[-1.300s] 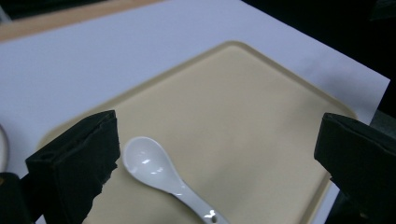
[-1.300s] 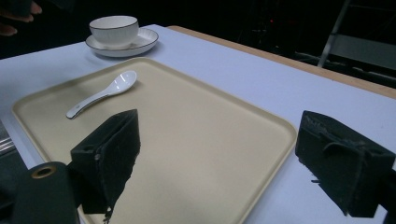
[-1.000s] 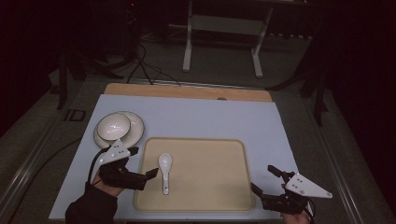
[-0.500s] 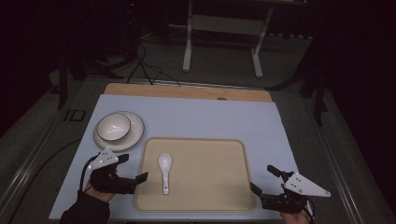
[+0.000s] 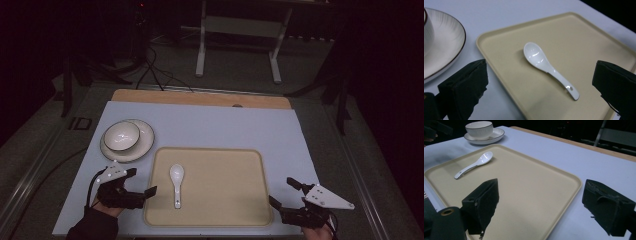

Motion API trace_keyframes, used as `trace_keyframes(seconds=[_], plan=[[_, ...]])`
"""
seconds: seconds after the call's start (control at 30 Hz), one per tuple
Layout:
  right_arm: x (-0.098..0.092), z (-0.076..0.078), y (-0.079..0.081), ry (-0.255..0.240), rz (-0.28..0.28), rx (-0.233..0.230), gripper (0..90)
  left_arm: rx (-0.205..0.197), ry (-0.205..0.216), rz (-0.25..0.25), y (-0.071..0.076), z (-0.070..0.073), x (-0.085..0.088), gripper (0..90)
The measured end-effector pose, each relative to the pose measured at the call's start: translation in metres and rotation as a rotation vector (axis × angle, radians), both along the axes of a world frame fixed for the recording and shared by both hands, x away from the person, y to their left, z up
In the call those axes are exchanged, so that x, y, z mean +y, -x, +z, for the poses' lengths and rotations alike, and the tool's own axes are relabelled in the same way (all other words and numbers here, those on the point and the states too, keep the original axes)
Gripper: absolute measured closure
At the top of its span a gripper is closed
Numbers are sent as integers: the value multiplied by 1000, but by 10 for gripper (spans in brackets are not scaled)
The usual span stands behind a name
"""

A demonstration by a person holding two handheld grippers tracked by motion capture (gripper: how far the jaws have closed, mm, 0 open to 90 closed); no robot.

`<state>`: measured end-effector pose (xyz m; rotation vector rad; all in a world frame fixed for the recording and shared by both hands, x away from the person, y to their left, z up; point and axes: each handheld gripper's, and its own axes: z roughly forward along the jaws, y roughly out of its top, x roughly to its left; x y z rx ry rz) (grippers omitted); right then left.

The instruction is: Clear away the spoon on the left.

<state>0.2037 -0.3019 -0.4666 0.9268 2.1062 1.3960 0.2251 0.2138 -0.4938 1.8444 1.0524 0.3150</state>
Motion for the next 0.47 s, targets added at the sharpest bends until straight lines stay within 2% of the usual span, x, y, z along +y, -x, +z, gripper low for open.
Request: trace_keyframes(seconds=[0.1,0.2,0.47], plan=[[0,-1,0,2,3,11,141,8,-11,-6,0,-1,-2,8],[-1,-1,0,0,5,14,141,-6,-19,-12,1,-1,-4,7],[-1,-1,0,-3,15,19,141,21,-10,-7,-1,-4,-3,7]])
